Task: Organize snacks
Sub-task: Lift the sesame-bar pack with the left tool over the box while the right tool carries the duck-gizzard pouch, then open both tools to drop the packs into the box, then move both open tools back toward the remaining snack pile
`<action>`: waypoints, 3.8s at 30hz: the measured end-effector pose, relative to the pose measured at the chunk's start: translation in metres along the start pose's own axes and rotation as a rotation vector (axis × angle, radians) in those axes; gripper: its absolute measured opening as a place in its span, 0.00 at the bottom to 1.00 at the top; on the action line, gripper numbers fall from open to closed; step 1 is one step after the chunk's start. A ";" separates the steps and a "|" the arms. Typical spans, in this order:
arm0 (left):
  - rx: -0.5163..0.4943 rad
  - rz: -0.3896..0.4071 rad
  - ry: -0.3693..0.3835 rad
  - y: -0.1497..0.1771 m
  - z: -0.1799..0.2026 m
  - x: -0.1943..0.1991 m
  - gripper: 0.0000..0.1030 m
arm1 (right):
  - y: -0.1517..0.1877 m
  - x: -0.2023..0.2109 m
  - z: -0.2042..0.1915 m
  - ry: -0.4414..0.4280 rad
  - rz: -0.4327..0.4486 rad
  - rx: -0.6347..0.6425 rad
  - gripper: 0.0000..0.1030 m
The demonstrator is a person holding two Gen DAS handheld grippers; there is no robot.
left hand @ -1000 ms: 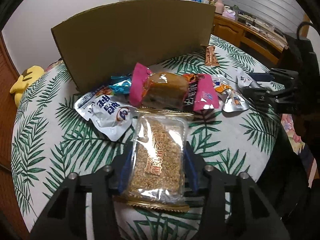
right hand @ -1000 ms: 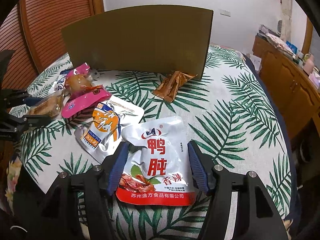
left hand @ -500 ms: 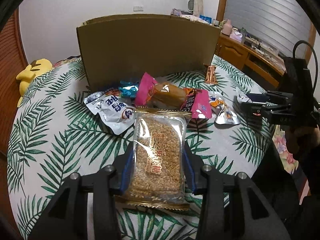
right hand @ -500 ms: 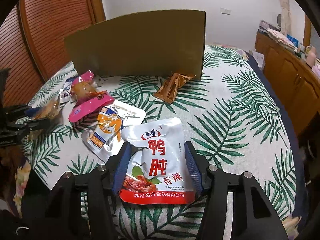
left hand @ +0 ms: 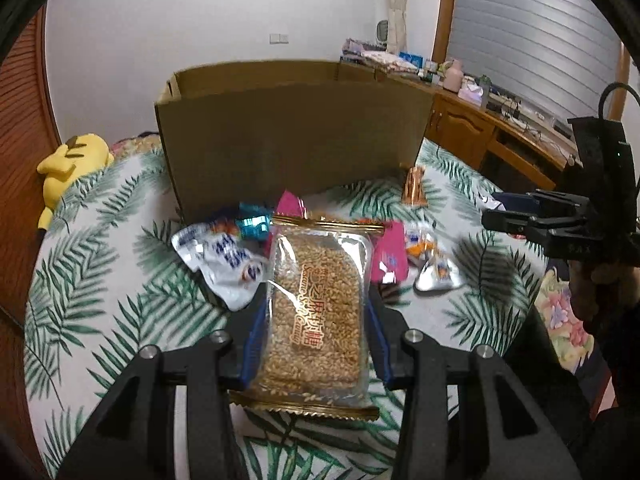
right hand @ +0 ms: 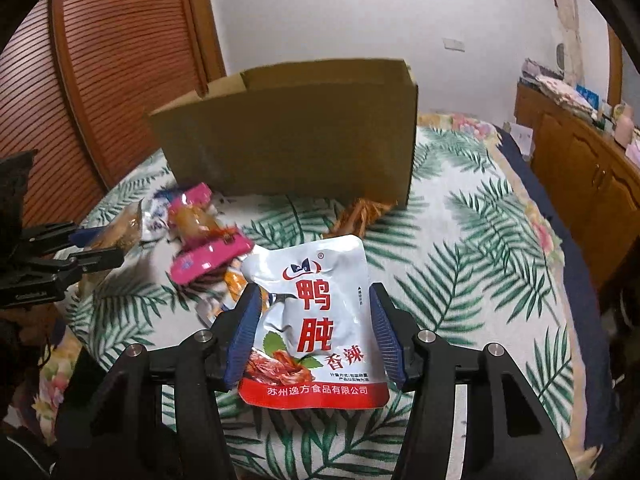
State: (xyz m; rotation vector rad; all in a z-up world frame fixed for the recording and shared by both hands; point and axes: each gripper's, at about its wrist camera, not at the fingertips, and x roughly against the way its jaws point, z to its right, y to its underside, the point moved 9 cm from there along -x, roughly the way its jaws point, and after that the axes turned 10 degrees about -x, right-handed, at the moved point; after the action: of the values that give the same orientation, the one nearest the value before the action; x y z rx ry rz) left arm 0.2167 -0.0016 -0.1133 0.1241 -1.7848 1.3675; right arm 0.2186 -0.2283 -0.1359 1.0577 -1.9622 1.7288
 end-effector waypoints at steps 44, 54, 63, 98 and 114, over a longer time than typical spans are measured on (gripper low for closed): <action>0.039 0.249 -0.113 -0.196 -0.108 -0.065 0.42 | -0.194 -0.083 -0.050 -0.055 0.174 0.230 0.55; 0.048 0.169 -0.120 -0.184 -0.115 -0.106 0.43 | -0.197 -0.115 -0.044 -0.074 0.126 0.167 0.55; 0.035 0.166 -0.128 -0.183 -0.107 -0.109 0.48 | -0.198 -0.118 -0.044 -0.078 0.115 0.158 0.56; 0.000 0.211 -0.182 -0.137 -0.067 -0.001 0.70 | -0.116 -0.018 -0.052 -0.091 0.133 0.077 0.63; 0.023 0.105 -0.204 -0.040 -0.053 0.006 0.70 | -0.038 -0.026 -0.057 -0.118 0.029 0.005 0.63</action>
State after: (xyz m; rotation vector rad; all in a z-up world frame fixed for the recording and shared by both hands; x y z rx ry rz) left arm 0.2647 0.0291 -0.0786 0.1901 -1.9676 1.4954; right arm 0.2499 -0.1660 -0.1137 1.1629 -2.0540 1.7236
